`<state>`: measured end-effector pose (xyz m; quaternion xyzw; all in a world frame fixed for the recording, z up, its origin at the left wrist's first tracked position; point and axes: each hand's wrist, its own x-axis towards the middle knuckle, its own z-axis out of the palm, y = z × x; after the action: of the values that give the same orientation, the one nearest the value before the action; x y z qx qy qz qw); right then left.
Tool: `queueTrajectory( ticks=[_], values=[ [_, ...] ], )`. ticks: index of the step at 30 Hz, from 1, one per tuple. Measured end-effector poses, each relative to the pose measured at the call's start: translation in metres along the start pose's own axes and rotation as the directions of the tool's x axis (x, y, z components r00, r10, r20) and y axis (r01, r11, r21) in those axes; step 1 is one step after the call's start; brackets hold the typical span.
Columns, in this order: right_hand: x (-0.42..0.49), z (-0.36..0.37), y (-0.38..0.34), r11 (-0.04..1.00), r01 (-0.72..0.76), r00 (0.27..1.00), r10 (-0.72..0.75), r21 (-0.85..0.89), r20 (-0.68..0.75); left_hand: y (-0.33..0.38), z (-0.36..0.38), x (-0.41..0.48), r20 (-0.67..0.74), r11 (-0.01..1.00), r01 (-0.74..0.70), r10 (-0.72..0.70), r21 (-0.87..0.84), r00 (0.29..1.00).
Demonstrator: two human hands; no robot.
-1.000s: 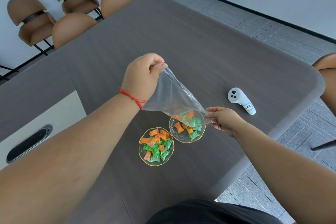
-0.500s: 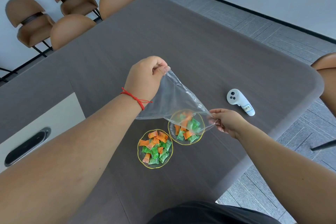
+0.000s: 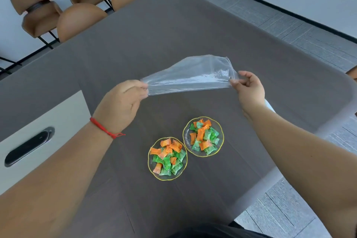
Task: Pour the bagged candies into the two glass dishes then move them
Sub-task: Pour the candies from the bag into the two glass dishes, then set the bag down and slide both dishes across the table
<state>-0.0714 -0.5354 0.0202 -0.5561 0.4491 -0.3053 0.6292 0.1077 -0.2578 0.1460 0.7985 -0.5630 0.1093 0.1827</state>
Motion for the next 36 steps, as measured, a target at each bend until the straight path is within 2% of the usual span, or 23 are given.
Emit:
queueTrajectory(
  ticks=[4,8,14,19,21,24,26,28,30,31,33,34,36],
  values=[
    [0.017,0.034,0.002,0.992,0.032,0.996,-0.021,-0.125,0.086,-0.029,0.033,-0.033,-0.008,0.992,0.096,-0.095,0.080,0.995],
    [0.030,0.059,0.025,0.959,-0.036,0.977,0.093,-0.281,0.192,-0.055,0.076,-0.059,0.167,0.957,0.276,-0.287,0.086,0.943],
    [0.043,0.072,0.062,0.883,-0.132,0.915,0.283,-0.450,0.288,-0.068,0.131,-0.079,0.503,0.832,0.547,-0.511,0.087,0.697],
    [0.043,0.084,0.089,0.831,-0.112,0.833,0.377,-0.545,0.404,-0.066,0.158,-0.101,0.738,0.747,0.654,-0.507,0.118,0.445],
    [0.042,0.085,0.093,0.807,-0.077,0.820,0.385,-0.585,0.423,-0.064,0.162,-0.110,0.747,0.717,0.691,-0.509,0.092,0.428],
    [0.037,0.077,0.094,0.793,-0.016,0.867,0.314,-0.609,0.387,-0.064,0.160,-0.122,0.651,0.644,0.759,-0.617,0.096,0.441],
    [0.030,0.066,0.096,0.727,0.051,0.907,0.253,-0.685,0.336,-0.067,0.160,-0.135,0.583,0.555,0.824,-0.709,0.114,0.396],
    [0.023,0.052,0.103,0.569,0.107,0.904,0.285,-0.816,0.318,-0.070,0.164,-0.148,0.594,0.410,0.901,-0.763,0.142,0.254],
    [0.013,0.038,0.113,0.426,0.187,0.857,0.370,-0.885,0.359,-0.067,0.171,-0.156,0.658,0.242,0.960,-0.747,0.141,0.092],
    [0.009,0.033,0.118,0.383,0.238,0.834,0.390,-0.893,0.390,-0.062,0.174,-0.158,0.680,0.167,0.979,-0.732,0.116,0.044],
    [0.000,0.026,0.126,0.345,0.310,0.815,0.384,-0.886,0.434,-0.050,0.180,-0.160,0.698,0.020,0.999,-0.716,0.034,-0.010],
    [-0.003,0.024,0.128,0.347,0.326,0.813,0.372,-0.879,0.448,-0.043,0.182,-0.161,0.693,-0.015,1.000,-0.721,0.006,-0.014],
    [-0.009,0.022,0.133,0.362,0.337,0.815,0.350,-0.869,0.462,-0.032,0.187,-0.164,0.675,-0.005,1.000,-0.738,-0.001,-0.003]
  ],
)
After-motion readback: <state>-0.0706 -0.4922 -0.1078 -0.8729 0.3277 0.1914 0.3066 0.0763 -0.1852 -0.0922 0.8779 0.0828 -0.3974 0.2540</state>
